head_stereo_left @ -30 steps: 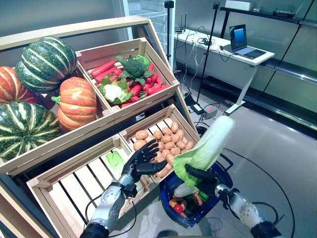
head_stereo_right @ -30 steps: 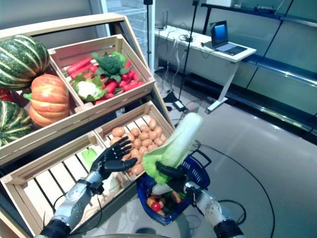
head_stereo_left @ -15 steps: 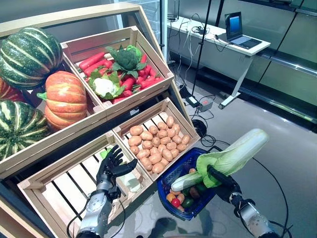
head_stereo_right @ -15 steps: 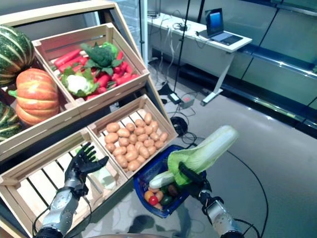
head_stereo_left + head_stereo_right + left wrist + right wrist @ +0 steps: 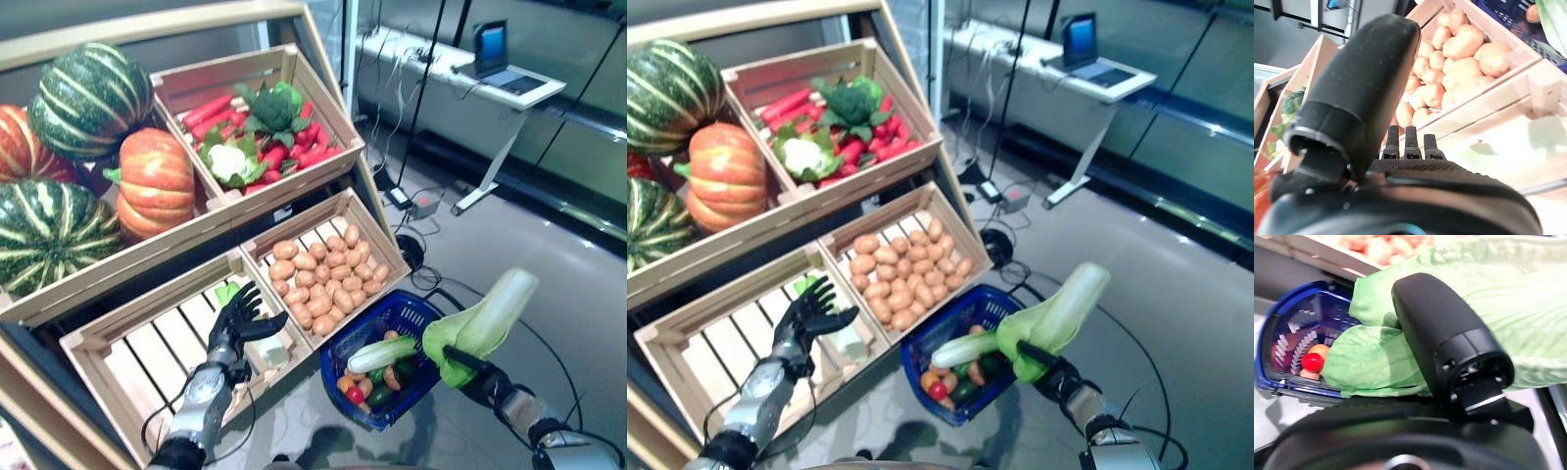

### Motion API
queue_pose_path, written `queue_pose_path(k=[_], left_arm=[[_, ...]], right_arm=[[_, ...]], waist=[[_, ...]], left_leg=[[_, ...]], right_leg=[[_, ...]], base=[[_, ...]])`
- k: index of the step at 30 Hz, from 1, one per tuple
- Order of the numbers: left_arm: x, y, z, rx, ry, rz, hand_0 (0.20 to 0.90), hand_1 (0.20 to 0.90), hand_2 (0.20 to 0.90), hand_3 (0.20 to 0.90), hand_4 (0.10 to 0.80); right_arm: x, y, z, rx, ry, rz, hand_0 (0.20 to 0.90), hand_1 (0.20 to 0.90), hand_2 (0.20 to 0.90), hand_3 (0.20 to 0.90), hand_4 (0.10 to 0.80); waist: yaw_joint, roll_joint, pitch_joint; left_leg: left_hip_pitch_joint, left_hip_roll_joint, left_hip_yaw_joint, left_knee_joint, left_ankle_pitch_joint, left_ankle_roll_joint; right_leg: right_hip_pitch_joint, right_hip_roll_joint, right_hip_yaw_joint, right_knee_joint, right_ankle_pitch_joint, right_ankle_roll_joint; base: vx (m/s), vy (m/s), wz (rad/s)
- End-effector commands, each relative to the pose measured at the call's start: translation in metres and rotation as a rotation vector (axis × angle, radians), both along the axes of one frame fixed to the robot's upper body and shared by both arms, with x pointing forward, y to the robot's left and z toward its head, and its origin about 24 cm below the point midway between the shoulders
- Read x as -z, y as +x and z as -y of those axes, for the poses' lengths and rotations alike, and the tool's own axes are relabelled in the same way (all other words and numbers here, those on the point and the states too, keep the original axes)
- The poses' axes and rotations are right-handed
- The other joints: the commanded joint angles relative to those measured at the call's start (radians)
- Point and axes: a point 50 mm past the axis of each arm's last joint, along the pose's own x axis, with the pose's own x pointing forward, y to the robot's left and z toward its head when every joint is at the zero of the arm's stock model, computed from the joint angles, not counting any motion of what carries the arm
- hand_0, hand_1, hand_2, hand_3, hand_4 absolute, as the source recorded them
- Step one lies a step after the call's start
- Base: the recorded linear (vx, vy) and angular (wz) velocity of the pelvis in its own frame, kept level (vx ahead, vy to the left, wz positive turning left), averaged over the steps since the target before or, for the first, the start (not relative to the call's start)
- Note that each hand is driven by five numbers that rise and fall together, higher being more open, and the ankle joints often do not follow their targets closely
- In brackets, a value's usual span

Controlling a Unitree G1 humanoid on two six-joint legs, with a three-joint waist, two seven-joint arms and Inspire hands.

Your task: Put vegetables into the basket

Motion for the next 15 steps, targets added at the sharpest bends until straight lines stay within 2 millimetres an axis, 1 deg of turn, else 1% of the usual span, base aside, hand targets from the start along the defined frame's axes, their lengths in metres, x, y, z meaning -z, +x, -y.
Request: queue_pose_path(k=[1,3,4,5,6,8,10,13,14,15], left_arm=[[-0.101,0.057,0.006,0.003,0.007,0.451,0.9,0.9,0.9,0.9,0.8],[-0.112,0.059,0.006,-0.017,0.033,0.505,0.9,0.9,0.9,0.9,0.8],[-0.114,0.059,0.006,-0.022,0.045,0.516,0.9,0.9,0.9,0.9,0.8],[-0.123,0.061,0.006,-0.037,0.08,0.561,0.9,0.9,0.9,0.9,0.8],[-0.125,0.061,0.007,-0.044,0.094,0.573,0.9,0.9,0.9,0.9,0.8],[-0.138,0.062,0.007,-0.066,0.136,0.634,0.9,0.9,0.9,0.9,0.8],[-0.144,0.063,0.006,-0.074,0.135,0.656,0.9,0.9,0.9,0.9,0.8],[-0.151,0.063,0.007,-0.086,0.14,0.695,0.9,0.9,0.9,0.9,0.8],[-0.154,0.063,0.008,-0.09,0.143,0.713,0.9,0.9,0.9,0.9,0.8],[-0.157,0.064,0.007,-0.096,0.148,0.726,0.9,0.9,0.9,0.9,0.8]], right_arm=[[-0.083,0.079,0.001,-0.089,-0.06,0.32,0.3,0.3,0.3,0.3,0.4],[-0.091,0.083,0.002,-0.111,-0.066,0.346,0.3,0.3,0.3,0.3,0.4],[-0.092,0.084,0.002,-0.117,-0.066,0.347,0.3,0.3,0.3,0.3,0.4],[-0.096,0.085,0.004,-0.138,-0.083,0.353,0.3,0.3,0.3,0.3,0.4],[-0.096,0.086,0.004,-0.147,-0.087,0.351,0.3,0.3,0.3,0.3,0.4],[-0.103,0.088,0.009,-0.155,-0.087,0.372,0.3,0.3,0.3,0.3,0.4],[-0.107,0.089,0.011,-0.155,-0.079,0.381,0.3,0.3,0.3,0.3,0.4],[-0.112,0.092,0.012,-0.145,-0.06,0.405,0.3,0.3,0.3,0.3,0.4],[-0.116,0.094,0.011,-0.14,-0.047,0.421,0.3,0.3,0.3,0.3,0.4],[-0.119,0.096,0.011,-0.131,-0.033,0.431,0.3,0.3,0.3,0.3,0.4]], waist=[[0.013,-0.003,0.12],[0.012,0.0,0.147],[0.012,0.0,0.149],[0.014,0.004,0.167],[0.014,0.004,0.167],[0.015,0.012,0.197],[0.015,0.016,0.206],[0.014,0.022,0.221],[0.012,0.024,0.23],[0.011,0.027,0.233]], left_leg=[[-0.161,0.011,-0.036,0.293,-0.109,-0.01],[-0.242,0.016,-0.042,0.408,-0.165,-0.003],[-0.256,0.016,-0.044,0.424,-0.175,-0.001],[-0.312,0.008,-0.059,0.5,-0.208,0.009],[-0.324,0.006,-0.06,0.511,-0.215,0.011],[-0.402,-0.002,-0.07,0.62,-0.261,0.022],[-0.431,-0.005,-0.071,0.655,-0.278,0.029],[-0.48,-0.009,-0.077,0.724,-0.308,0.031],[-0.506,-0.008,-0.079,0.761,-0.325,0.035],[-0.518,-0.006,-0.085,0.803,-0.368,0.031]], right_leg=[[-0.145,-0.084,-0.029,0.3,-0.068,-0.079],[-0.226,-0.11,-0.019,0.421,-0.113,-0.087],[-0.24,-0.113,-0.016,0.439,-0.121,-0.089],[-0.297,-0.134,-0.008,0.525,-0.145,-0.092],[-0.31,-0.138,-0.006,0.539,-0.151,-0.093],[-0.398,-0.169,0.004,0.662,-0.186,-0.098],[-0.438,-0.18,0.01,0.708,-0.2,-0.099],[-0.499,-0.196,0.02,0.779,-0.221,-0.099],[-0.535,-0.204,0.031,0.82,-0.233,-0.099],[-0.555,-0.208,0.046,0.864,-0.27,-0.09]], base=[[-0.267,0.026,0.1],[-0.195,0.039,0.08],[-0.149,0.055,0.08],[-0.099,0.045,0.09],[-0.152,0.063,0.09],[-0.118,0.049,0.12],[-0.072,0.032,0.15],[-0.052,0.032,0.12],[0.012,0.039,0.1],[0.025,0.036,0.06]])
